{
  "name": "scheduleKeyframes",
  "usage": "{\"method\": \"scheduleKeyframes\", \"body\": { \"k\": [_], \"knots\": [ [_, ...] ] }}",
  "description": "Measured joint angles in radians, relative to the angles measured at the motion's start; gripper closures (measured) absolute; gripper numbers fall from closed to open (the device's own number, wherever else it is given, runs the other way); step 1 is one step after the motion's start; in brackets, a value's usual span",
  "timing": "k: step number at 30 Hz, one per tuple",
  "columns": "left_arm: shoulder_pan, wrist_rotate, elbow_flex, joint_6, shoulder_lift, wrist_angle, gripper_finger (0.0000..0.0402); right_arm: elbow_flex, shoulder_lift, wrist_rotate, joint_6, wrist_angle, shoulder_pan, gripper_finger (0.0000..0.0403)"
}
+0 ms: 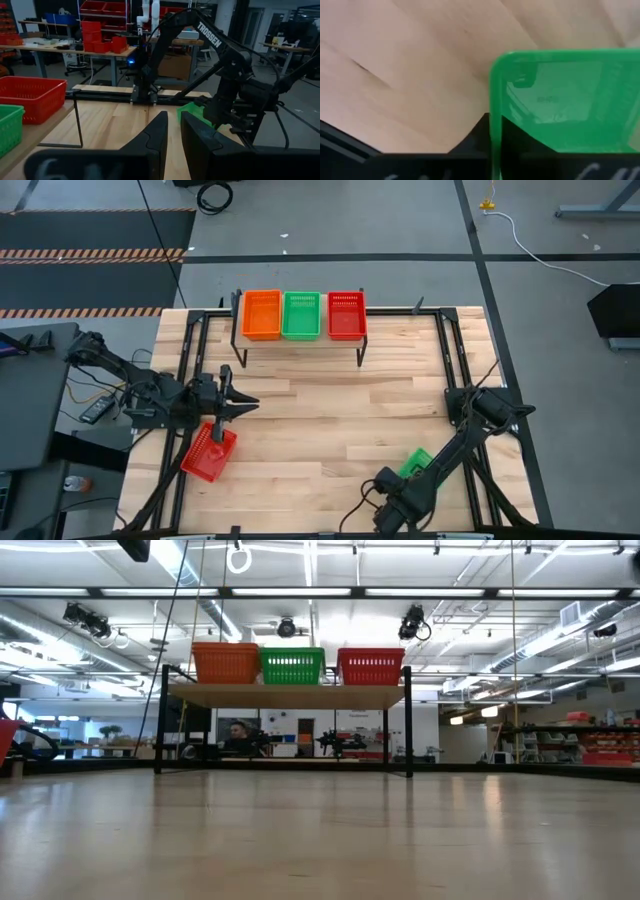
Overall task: Stack baskets on shelf by color
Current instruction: Stack the green bin on the green bin on the shelf
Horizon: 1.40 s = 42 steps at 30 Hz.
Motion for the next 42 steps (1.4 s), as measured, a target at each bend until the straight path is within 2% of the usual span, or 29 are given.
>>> {"method": "scheduleKeyframes", "body": {
  "k": [9,22,32,42],
  "knots": [
    [0.0,0.0,0.0,-0.011,0.055,0.025,0.0347,0.019,0.0,0.053,-0.3,0.048,-0.119,0.0395],
    [-0.032,0.0,0.0,-0.022,0.058,0.056,0.0351,0.045,0.0,0.147,-0.755,0.097,-0.274,0.0395],
    [-0.047,0.0,0.0,-0.003,0.058,0.061,0.0351,0.298,0.0,0.295,-1.066,0.0,-0.355,0.0395],
    [-0.047,0.0,0.0,0.0,0.058,0.061,0.0351,0.58,0.0,0.539,-1.369,-0.152,-0.424,0.0396]
  ]
}}
